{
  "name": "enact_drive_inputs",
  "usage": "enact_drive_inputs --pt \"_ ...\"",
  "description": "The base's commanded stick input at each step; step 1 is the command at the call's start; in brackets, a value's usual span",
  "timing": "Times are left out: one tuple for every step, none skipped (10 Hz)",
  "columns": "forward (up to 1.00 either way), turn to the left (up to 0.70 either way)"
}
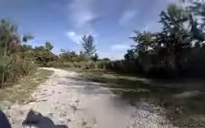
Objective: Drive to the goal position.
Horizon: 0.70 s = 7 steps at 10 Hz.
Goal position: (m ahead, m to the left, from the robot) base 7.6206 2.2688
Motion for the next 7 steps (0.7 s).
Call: enact_drive_inputs --pt "0.85 0.27" --pt "0.85 0.27" --pt "0.85 0.27" --pt "0.85 0.27" --pt "0.85 0.27" --pt "0.85 0.27" --pt "0.85 0.27"
